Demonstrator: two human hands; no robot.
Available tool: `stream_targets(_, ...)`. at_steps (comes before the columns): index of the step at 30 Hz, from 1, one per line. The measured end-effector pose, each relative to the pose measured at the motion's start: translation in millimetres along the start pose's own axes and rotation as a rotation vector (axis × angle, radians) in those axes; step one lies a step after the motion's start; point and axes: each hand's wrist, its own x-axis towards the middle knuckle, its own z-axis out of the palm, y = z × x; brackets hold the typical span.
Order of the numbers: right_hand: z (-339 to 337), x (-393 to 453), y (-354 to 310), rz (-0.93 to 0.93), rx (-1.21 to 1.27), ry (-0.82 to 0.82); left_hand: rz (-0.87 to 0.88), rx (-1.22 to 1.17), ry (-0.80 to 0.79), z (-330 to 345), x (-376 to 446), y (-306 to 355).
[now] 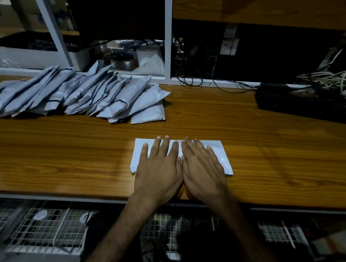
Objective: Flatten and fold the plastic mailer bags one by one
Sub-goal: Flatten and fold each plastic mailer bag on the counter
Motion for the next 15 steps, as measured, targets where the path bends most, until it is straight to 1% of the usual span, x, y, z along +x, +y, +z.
stream_targets(7,0,-1,4,0.073,-0.041,-0.017,-0.176,0.022,-0.016,1,-1,2)
stream_targets(15,1,-4,13,0.169,-0.03,0.002,-0.19,0.081,-0.044,-5,-6,-16)
